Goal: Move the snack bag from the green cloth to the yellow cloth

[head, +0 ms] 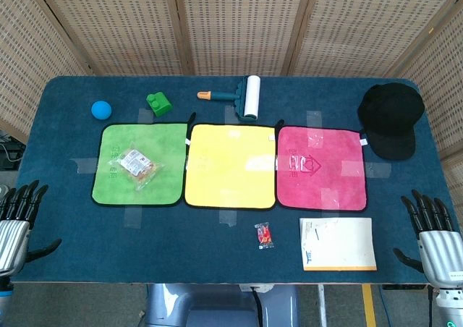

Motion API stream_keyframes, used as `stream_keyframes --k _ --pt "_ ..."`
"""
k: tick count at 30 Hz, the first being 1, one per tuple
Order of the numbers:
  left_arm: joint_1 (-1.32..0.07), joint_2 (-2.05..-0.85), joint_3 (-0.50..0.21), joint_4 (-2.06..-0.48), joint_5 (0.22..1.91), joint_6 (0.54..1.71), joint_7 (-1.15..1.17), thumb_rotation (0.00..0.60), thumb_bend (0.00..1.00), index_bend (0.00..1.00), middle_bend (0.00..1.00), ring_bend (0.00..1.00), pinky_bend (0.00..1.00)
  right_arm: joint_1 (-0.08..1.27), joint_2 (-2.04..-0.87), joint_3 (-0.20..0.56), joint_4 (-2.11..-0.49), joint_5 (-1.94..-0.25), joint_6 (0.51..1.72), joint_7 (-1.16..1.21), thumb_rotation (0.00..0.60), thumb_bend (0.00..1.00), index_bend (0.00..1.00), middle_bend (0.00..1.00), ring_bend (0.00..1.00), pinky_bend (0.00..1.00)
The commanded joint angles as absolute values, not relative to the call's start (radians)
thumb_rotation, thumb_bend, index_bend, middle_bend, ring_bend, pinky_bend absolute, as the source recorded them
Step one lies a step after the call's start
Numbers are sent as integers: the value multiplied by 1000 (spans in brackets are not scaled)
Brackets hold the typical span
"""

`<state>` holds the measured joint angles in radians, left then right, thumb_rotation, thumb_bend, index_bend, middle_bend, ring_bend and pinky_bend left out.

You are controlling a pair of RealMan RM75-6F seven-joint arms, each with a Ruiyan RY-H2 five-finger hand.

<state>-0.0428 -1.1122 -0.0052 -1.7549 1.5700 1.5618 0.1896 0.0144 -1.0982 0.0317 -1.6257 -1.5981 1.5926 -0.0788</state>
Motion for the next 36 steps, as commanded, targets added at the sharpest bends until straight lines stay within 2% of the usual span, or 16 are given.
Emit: stream_keyframes --k 1,5,7,9,11,12,17,21,30,36 --pt "-43 -1113 -6 -1750 1572 1562 186 600 0 0 0 0 0 16 -1097 31 -1625 -1596 1587 -73 600 0 0 0 0 0" --pt "-49 -1117 -9 -1747 1566 1548 167 600 13 0 0 0 0 19 -1096 30 -1625 -1593 1575 -57 600 0 0 0 0 0" --pt "-63 -1126 -16 -1737 1564 1532 123 600 218 0 0 0 0 19 -1093 30 -1627 -1591 1572 -51 600 0 0 0 0 0" --pt "-93 -1136 -28 -1712 1551 1484 30 600 713 0 0 0 0 19 -1090 31 -1628 -1591 1574 -41 600 0 0 0 0 0" --pt "-125 -1143 -42 -1677 1540 1437 -64 600 960 0 0 0 0 19 -1089 33 -1627 -1589 1574 -34 600 0 0 0 0 0" --pt "-145 -1149 -52 -1652 1532 1411 -110 600 1000 0 0 0 0 19 -1088 33 -1626 -1588 1573 -31 600 0 0 0 0 0" --pt "-250 -1241 -118 -1461 1505 1306 -382 600 1000 0 0 0 0 25 -1088 39 -1619 -1572 1557 -16 600 0 0 0 0 0" --pt "-356 -1385 -184 -1212 1436 1175 -681 600 1000 0 0 0 0 34 -1092 48 -1614 -1551 1538 -19 600 0 0 0 0 0" --pt "-492 -1565 -216 -912 1374 962 -960 600 1000 0 0 0 0 45 -1107 53 -1603 -1522 1505 -46 600 0 0 0 0 0" --pt "-542 -1637 -206 -816 1375 889 -1056 600 1000 0 0 0 0 51 -1112 61 -1597 -1499 1490 -50 600 0 0 0 0 0"
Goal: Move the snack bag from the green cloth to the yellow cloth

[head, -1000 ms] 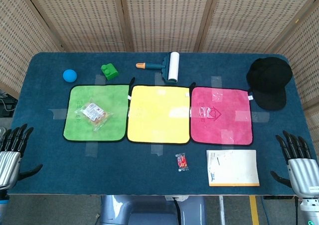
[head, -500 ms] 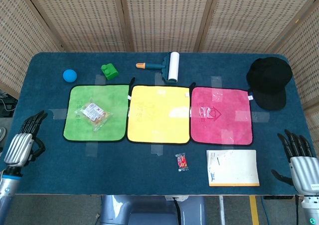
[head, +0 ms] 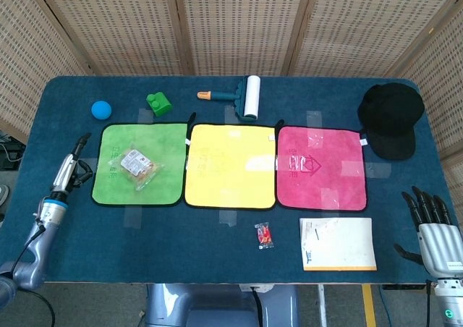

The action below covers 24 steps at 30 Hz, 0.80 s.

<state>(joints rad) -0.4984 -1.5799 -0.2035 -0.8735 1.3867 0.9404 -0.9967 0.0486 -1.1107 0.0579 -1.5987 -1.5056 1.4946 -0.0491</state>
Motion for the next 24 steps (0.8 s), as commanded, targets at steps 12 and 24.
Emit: stream_keyframes --k 12,24 --pt "-577 -1725 -193 -763 1380 870 -1127 600 1000 0 0 0 0 52 -1110 63 -1595 -1486 1481 -42 600 0 0 0 0 0" --pt "-612 -1791 -216 -827 1355 878 -1065 600 1000 0 0 0 0 50 -1096 64 -1595 -1485 1482 -11 600 0 0 0 0 0"
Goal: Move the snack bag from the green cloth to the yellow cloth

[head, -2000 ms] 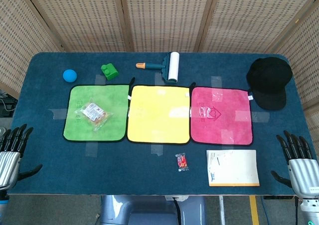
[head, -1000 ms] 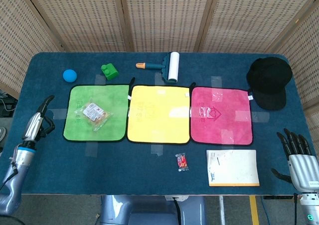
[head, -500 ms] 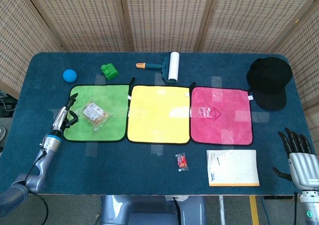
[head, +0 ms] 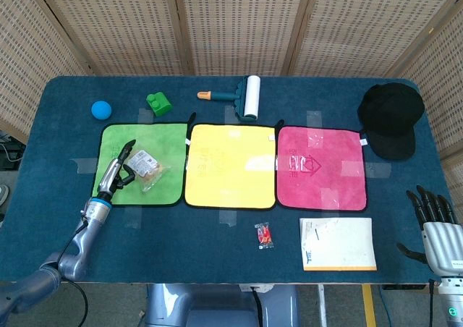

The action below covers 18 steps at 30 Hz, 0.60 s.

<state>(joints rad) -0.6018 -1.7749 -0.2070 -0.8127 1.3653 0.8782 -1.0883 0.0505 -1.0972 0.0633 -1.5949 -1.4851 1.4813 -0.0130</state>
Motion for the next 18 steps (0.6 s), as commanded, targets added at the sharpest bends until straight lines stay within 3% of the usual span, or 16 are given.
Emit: stream_keyframes --k 1,18 --pt "-615 -1796 -220 -831 1351 879 -1058 600 1000 0 0 0 0 50 -1095 64 -1595 -1484 1481 -10 600 0 0 0 0 0" --pt "-697 -1898 -282 -890 1285 853 -895 600 1000 0 0 0 0 53 -1083 67 -1592 -1470 1467 21 600 0 0 0 0 0"
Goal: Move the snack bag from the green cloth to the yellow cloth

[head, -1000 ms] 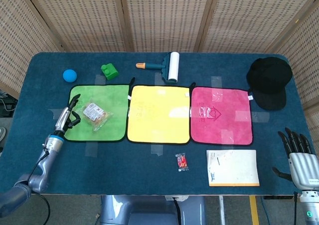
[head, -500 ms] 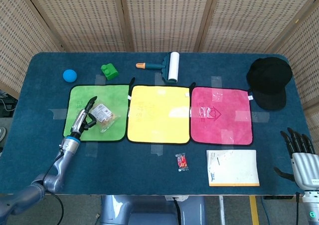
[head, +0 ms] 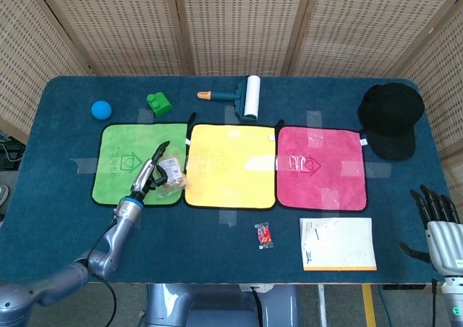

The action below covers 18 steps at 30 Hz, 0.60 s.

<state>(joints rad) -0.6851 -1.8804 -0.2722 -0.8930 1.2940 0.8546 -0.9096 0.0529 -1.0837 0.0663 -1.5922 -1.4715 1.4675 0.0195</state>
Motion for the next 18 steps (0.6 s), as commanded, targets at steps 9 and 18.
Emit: stream_keyframes --k 9,18 --pt "-753 -1988 -323 -840 1262 861 -827 600 1000 0 0 0 0 54 -1076 71 -1584 -1459 1460 47 600 0 0 0 0 0" --pt "-816 -2066 -352 -769 1253 858 -776 600 1000 0 0 0 0 54 -1066 79 -1575 -1444 1454 82 600 0 0 0 0 0"
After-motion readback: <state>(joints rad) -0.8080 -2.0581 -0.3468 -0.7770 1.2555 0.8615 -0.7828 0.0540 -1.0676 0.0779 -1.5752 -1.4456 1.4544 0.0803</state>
